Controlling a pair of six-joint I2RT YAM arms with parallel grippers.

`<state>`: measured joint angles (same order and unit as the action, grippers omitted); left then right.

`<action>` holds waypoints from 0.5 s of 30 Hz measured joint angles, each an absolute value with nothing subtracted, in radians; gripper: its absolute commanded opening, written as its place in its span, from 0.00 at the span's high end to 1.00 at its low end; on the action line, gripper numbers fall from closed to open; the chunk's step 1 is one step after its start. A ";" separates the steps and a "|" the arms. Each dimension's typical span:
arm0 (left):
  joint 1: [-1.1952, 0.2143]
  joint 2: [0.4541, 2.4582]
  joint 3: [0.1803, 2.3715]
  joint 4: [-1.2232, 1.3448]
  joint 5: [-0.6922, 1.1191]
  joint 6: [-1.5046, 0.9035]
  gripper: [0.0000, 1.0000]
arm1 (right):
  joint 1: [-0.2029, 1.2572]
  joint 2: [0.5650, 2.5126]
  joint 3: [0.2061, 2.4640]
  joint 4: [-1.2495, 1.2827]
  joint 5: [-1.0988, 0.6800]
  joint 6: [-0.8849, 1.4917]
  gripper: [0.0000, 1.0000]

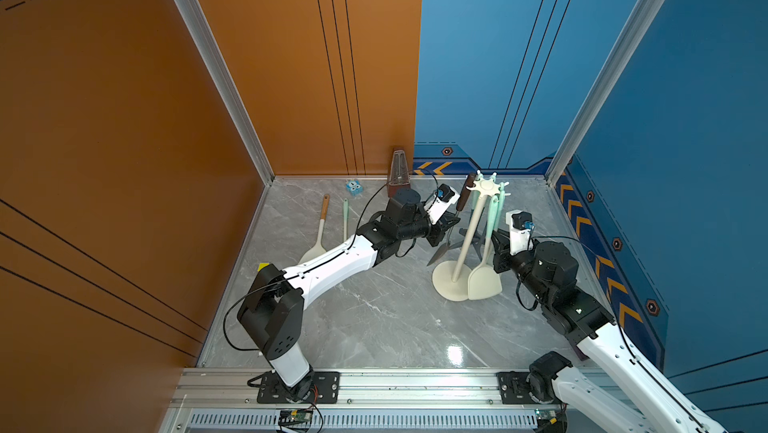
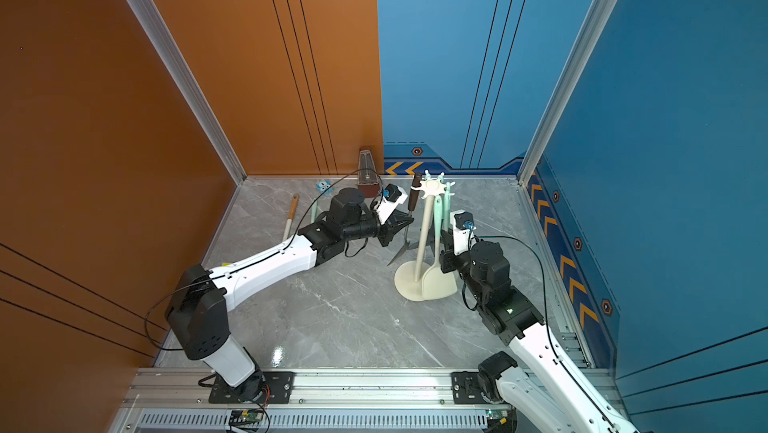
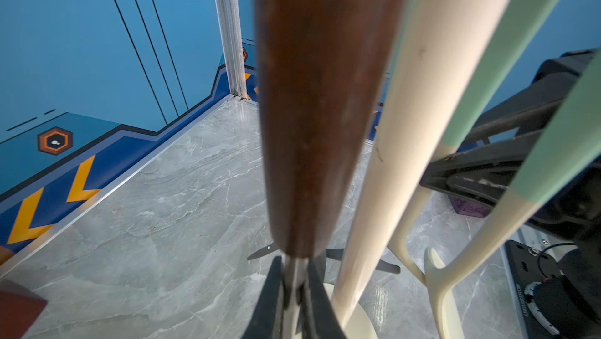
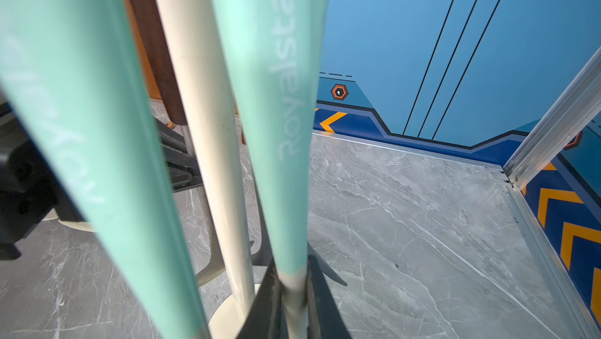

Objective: Take the spatula off the kitchen utensil rack
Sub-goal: Take off the spatula from the rack.

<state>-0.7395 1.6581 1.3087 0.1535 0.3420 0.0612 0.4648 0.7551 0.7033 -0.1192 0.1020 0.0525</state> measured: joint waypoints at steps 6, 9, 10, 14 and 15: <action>-0.739 1.633 1.288 0.150 0.192 0.080 1.00 | 0.465 0.749 0.701 -0.131 0.102 0.053 0.85; -0.733 1.633 1.272 0.137 0.132 0.083 1.00 | 0.465 0.743 0.699 -0.137 0.102 0.053 0.85; -0.733 1.633 1.268 0.132 0.120 0.083 1.00 | 0.465 0.742 0.699 -0.138 0.102 0.053 0.85; -0.733 1.633 1.267 0.127 0.073 0.083 1.00 | 0.465 0.741 0.699 -0.138 0.102 0.053 0.85; -0.733 1.633 1.266 0.127 0.063 0.083 1.00 | 0.465 0.741 0.699 -0.138 0.102 0.053 0.85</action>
